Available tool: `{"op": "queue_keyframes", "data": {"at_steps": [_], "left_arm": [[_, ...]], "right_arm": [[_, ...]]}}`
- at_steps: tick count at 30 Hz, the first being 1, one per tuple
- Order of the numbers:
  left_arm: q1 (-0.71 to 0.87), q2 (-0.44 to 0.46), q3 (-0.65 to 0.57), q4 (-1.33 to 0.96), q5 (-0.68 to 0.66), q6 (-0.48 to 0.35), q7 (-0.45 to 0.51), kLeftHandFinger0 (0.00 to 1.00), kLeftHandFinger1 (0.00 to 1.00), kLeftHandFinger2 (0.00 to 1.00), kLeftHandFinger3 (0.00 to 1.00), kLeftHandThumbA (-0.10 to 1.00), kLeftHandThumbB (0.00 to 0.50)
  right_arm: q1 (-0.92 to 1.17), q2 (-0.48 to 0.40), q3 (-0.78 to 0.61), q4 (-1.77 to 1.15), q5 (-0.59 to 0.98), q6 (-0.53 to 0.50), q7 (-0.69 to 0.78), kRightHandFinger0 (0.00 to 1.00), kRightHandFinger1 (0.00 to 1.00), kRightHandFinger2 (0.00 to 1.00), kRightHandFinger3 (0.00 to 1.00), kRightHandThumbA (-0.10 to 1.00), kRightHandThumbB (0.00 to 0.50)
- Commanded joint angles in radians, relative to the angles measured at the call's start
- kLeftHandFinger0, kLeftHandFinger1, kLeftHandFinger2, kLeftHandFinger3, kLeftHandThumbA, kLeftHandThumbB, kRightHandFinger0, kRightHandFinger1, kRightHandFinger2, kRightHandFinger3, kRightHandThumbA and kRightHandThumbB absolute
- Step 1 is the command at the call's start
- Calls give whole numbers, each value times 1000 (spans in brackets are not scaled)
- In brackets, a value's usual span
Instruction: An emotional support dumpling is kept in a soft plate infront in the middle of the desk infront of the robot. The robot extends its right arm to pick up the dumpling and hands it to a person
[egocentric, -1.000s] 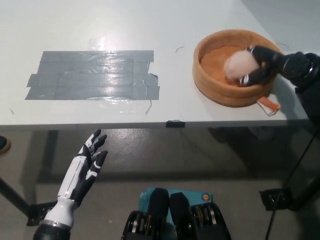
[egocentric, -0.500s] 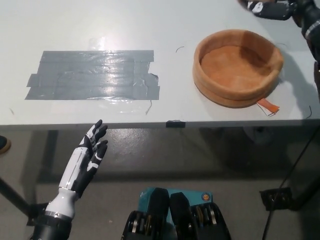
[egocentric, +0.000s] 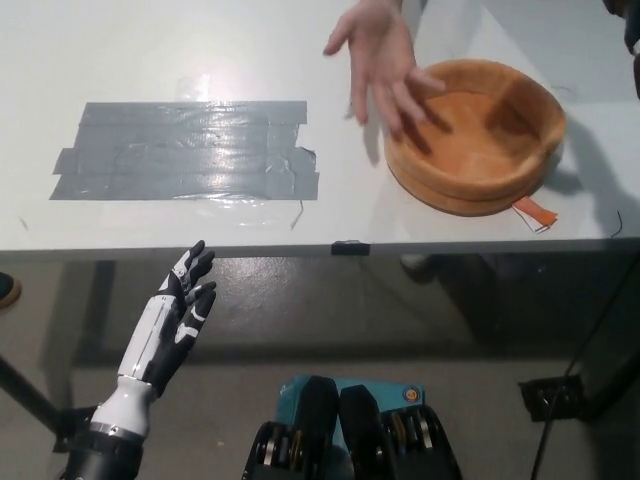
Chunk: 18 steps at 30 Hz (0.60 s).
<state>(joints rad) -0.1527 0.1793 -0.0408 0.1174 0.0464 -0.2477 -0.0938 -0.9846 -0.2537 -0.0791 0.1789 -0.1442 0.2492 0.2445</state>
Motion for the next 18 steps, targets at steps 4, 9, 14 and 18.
{"op": "queue_keyframes", "data": {"at_steps": [4, 9, 14, 18], "left_arm": [[-4, 23, 3, -17, -14, -31, -25, 939, 1000, 1000, 1000, 863, 245], [9, 19, 3, -25, -10, -25, -24, 927, 1000, 994, 1000, 857, 247], [10, 19, 4, -31, -16, -12, -32, 925, 1000, 1000, 1000, 849, 258], [9, 18, 5, -31, -20, -17, -36, 916, 1000, 995, 1000, 841, 253]], "right_arm": [[-42, -10, 63, 16, -23, -28, -18, 56, 567, 944, 1000, -100, 102], [-102, 7, 175, 187, -126, -23, -60, 166, 698, 1000, 1000, -100, 151], [-174, 30, 255, 417, -165, -113, -95, 98, 615, 956, 1000, -100, 163], [-237, 63, 306, 603, -187, -174, -132, 62, 556, 922, 963, -100, 171]]}}
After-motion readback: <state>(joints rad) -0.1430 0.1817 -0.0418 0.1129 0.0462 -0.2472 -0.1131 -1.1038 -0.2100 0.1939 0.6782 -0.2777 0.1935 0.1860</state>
